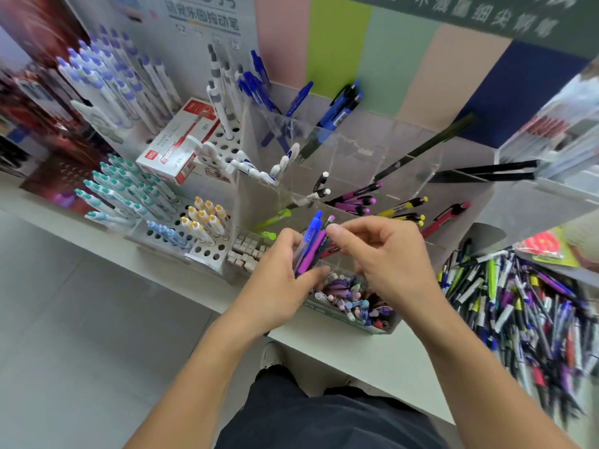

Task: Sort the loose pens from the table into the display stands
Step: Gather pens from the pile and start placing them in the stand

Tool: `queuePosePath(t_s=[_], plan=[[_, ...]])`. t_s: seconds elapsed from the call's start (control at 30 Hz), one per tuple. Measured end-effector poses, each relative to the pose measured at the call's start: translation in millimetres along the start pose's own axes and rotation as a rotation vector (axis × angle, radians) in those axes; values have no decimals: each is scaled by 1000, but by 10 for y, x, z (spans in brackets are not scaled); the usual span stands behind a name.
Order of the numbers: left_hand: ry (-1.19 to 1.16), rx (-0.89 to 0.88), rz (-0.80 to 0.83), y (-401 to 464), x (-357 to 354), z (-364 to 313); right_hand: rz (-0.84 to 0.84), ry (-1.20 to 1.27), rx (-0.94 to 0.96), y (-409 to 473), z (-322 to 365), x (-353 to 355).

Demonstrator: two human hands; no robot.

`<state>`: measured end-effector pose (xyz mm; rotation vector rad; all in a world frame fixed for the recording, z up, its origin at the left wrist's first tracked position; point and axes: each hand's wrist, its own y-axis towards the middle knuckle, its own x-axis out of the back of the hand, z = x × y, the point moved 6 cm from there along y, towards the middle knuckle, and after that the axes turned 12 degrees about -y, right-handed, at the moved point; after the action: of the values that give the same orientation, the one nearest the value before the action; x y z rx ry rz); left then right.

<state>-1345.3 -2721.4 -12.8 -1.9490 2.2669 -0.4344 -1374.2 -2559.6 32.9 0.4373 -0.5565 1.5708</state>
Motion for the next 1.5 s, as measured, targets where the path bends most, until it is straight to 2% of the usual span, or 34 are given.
queuePosePath(t_s=[0.1, 0.17, 0.2, 0.27, 0.33, 0.37, 0.43, 0.5, 0.6, 0.7, 0.77, 0.8, 0.87, 0.93, 0.97, 1.07, 1.13, 1.17, 1.27, 1.33, 1.43, 1.5], plan=[[-17, 11, 46, 10, -99, -24, 87, 112, -95, 54, -17, -43], [-222, 64, 55, 15, -127, -46, 64, 253, -136, 34, -6, 59], [-353, 98, 61, 16, -138, -57, 2, 334, -129, 13, 29, 183], [-565, 160, 56, 21, -147, -57, -233, 442, -12, -25, 145, 541], [-736, 208, 72, 17, -157, -58, -468, 379, 177, -29, 244, 836], [-802, 218, 92, 19, -163, -62, -521, 300, 241, 18, 259, 868], [-902, 212, 134, 15, -176, -90, -513, 83, 263, 185, 197, 752], [-949, 199, 149, 6, -173, -131, -439, -147, 199, 352, 86, 552], [-831, 166, 120, -4, -121, -149, -278, -385, 155, 479, 44, 352], [-609, 132, 103, 5, -58, -179, -119, -769, 115, 505, 160, 246], [-513, 105, 112, 12, -24, -243, -130, -871, 124, 485, 278, 281], [-469, 92, 115, 15, 0, -285, -178, -827, 154, 461, 365, 334], [-363, 68, 120, 27, 25, -362, -190, -534, 178, 423, 489, 454], [-226, 7, 119, 48, 57, -451, 20, -197, 158, 450, 597, 383], [-150, -34, 118, 64, 69, -497, 125, -119, 147, 456, 644, 302], [13, -120, 93, 104, 126, -611, 244, -85, 171, 475, 743, 121], [67, -143, 42, 119, 229, -659, 220, 2, 180, 531, 827, 173], [72, -152, 10, 118, 303, -678, 153, 61, 206, 574, 908, 285], [-78, -155, -151, 125, 592, -707, -241, 62, 404, 730, 1254, 758], [-283, -116, -262, 155, 772, -690, -404, -53, 506, 865, 1441, 799], [-770, -46, -182, 237, 794, -704, -407, -332, 579, 1123, 1575, 429], [-968, -41, -95, 258, 766, -757, -336, -514, 578, 1287, 1561, 164]])
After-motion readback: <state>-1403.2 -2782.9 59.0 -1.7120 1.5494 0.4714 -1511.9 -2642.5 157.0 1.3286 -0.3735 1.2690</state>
